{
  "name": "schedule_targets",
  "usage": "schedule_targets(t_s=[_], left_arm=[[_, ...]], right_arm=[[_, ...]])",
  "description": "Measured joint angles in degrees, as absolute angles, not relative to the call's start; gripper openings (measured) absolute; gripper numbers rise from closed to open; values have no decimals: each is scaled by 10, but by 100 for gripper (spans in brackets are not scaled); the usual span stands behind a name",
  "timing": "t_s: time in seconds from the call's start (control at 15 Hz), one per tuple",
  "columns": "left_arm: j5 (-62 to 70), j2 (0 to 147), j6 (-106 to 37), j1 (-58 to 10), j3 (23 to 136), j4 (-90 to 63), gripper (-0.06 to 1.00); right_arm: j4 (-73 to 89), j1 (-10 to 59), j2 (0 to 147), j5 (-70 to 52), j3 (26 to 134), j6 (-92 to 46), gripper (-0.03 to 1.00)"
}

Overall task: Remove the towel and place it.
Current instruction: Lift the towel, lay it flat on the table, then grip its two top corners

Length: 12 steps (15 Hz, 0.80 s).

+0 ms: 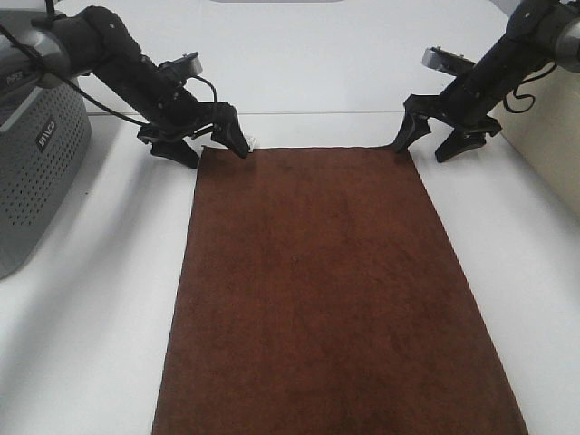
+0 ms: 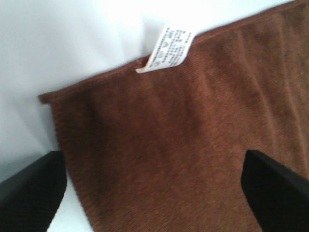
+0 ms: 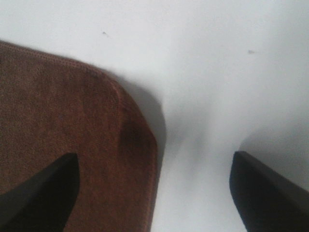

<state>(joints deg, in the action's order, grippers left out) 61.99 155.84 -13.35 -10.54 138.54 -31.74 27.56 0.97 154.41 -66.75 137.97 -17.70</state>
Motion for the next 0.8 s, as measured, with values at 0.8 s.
schedule_targets(t_s=[0.8], left_arm=[[612, 1563, -129, -142, 1387, -296, 67]], right_arm=[[265, 81, 1564, -634, 1392, -158, 68]])
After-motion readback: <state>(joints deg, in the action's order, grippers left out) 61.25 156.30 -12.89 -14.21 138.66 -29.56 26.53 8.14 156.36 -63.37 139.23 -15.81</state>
